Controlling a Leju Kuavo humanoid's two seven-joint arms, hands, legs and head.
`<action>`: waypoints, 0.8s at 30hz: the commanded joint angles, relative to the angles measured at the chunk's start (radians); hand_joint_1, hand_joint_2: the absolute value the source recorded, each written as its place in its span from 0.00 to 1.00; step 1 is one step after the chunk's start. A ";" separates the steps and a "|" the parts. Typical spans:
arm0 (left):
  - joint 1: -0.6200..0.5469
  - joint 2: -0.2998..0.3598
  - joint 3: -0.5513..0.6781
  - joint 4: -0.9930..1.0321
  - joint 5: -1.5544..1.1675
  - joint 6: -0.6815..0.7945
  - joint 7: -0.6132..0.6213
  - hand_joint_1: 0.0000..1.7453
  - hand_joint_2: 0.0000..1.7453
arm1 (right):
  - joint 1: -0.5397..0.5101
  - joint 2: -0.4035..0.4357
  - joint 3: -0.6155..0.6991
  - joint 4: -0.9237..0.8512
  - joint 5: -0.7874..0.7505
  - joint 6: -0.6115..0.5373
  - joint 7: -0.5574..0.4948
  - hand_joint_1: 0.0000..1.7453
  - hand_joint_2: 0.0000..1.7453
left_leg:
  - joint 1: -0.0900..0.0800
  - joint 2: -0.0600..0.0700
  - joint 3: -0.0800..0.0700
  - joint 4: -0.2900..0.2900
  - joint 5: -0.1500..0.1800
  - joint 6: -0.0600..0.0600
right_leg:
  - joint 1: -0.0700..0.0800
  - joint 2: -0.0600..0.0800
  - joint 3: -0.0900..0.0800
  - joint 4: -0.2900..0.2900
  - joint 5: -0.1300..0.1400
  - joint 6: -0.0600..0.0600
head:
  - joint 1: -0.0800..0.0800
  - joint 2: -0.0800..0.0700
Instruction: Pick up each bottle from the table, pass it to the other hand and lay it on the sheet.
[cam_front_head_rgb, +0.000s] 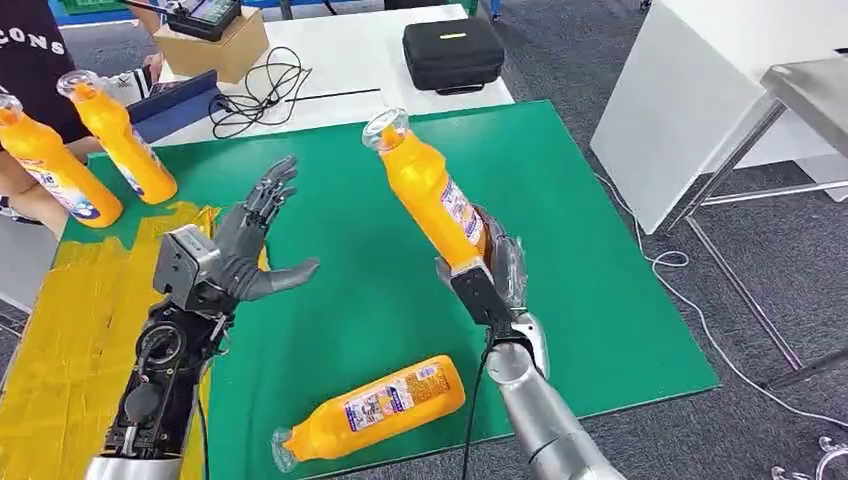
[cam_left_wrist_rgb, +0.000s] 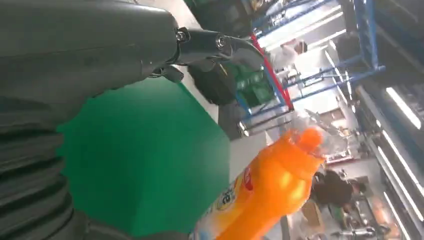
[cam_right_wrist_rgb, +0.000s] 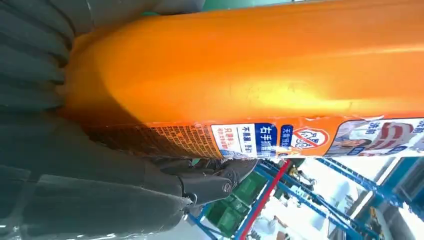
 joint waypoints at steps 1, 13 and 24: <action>-0.064 -0.039 -0.121 0.147 0.267 -0.142 0.101 0.00 1.00 | -0.003 0.016 0.000 -0.056 0.017 -0.143 -0.088 1.00 1.00 | 0.001 -0.002 0.002 0.000 -0.001 -0.002 | 0.001 -0.004 0.003 0.000 -0.002 -0.001 | 0.000 0.000; -0.076 -0.041 -0.209 0.150 0.338 -0.081 0.130 0.00 1.00 | -0.017 0.016 0.103 -0.053 0.065 -0.198 -0.124 1.00 1.00 | 0.001 -0.001 0.001 0.001 -0.002 -0.002 | 0.001 -0.002 0.002 0.000 -0.002 -0.001 | 0.000 0.000; -0.121 -0.029 -0.238 0.214 0.410 -0.031 0.118 0.00 1.00 | -0.061 0.050 0.304 0.061 0.134 -0.158 -0.125 1.00 1.00 | 0.002 0.002 0.003 0.001 -0.003 -0.002 | 0.002 0.000 0.004 0.000 -0.003 -0.002 | 0.000 0.000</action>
